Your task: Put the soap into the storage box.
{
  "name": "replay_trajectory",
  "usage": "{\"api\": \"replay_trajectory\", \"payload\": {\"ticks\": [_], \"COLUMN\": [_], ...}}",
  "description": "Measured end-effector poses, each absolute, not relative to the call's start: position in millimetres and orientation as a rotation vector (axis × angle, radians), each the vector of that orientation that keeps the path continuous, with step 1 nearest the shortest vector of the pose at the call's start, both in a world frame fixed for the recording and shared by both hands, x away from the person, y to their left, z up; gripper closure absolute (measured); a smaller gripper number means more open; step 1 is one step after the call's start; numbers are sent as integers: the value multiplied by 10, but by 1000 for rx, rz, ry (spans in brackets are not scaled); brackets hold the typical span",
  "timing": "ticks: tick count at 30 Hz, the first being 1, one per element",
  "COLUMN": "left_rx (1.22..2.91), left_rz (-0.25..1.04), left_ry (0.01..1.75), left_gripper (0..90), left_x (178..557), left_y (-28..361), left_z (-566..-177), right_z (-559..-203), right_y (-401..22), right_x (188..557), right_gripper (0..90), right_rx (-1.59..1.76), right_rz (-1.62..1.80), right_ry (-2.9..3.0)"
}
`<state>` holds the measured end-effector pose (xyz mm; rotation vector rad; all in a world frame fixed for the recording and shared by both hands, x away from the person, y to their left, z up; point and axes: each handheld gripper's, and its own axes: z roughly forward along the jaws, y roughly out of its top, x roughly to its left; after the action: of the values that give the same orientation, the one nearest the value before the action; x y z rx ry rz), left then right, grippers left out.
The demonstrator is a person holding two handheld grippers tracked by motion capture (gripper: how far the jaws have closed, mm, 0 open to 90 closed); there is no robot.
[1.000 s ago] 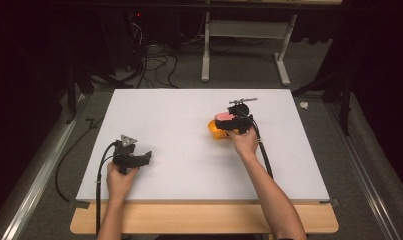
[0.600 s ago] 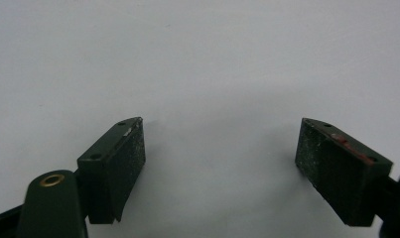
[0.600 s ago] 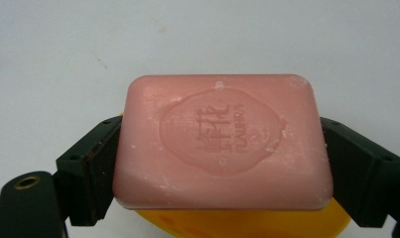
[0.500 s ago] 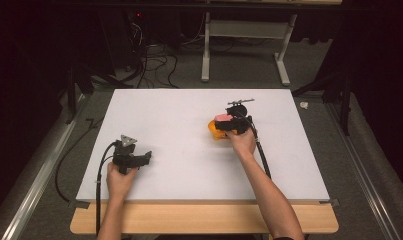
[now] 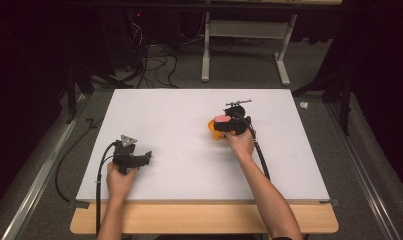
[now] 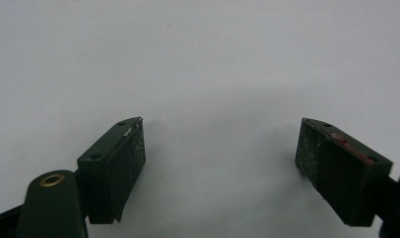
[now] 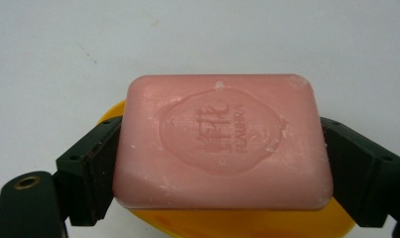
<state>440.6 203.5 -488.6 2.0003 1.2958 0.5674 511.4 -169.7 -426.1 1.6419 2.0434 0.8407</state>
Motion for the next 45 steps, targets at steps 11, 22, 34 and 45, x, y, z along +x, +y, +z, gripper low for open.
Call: {"api": "replay_trajectory", "payload": {"ticks": [11,22,34,45], "left_rx": [2001,2000,2000,2001], "left_rz": [567,567,567,565], "left_ry": [1296,1296,1296,1296], "left_gripper": [199,199,199,199], "left_x": [4405,4406,4406,4407], "left_y": [2034,2035,2035,2036], "left_z": [-4886,-4886,-4886,-4886], "right_z": [-4285,-4301,-4355,-4302], "right_y": [-1649,-1653,-1682,-1724], "right_x": [5088,5089,5092,5066], "right_gripper": [134,133,129,131], "right_rx": [1637,1662,1691,1673], "right_rz": [814,816,825,878], "right_ry": [2052,2044,2047,2053]}}
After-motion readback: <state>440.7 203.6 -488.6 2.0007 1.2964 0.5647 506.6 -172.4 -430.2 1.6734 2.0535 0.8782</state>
